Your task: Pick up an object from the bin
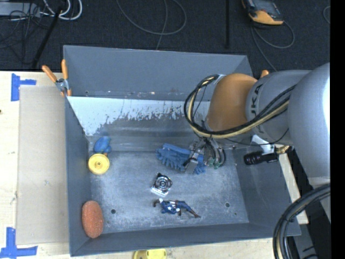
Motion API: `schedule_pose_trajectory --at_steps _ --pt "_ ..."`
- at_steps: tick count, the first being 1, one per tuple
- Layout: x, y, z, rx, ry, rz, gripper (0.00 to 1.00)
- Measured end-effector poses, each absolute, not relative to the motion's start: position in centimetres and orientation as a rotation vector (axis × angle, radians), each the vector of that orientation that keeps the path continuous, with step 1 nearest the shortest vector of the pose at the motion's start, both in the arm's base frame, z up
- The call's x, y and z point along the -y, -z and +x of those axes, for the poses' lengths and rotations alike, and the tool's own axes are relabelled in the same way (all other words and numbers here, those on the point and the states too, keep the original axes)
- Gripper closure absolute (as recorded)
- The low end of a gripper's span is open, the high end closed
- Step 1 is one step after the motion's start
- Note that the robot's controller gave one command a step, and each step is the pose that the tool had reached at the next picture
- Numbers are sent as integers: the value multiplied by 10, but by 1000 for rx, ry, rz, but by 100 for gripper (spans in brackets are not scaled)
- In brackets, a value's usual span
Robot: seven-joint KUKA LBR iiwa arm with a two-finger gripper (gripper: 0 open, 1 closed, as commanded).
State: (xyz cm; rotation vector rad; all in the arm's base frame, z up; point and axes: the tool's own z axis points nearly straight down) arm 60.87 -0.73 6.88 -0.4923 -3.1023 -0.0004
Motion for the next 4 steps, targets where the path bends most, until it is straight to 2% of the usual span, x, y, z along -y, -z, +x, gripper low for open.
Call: schedule_pose_trajectory --at_steps 2,4 --pt "7 -72 607 3098 0 -491 100" --pt "8 -99 608 3102 1 -491 100"
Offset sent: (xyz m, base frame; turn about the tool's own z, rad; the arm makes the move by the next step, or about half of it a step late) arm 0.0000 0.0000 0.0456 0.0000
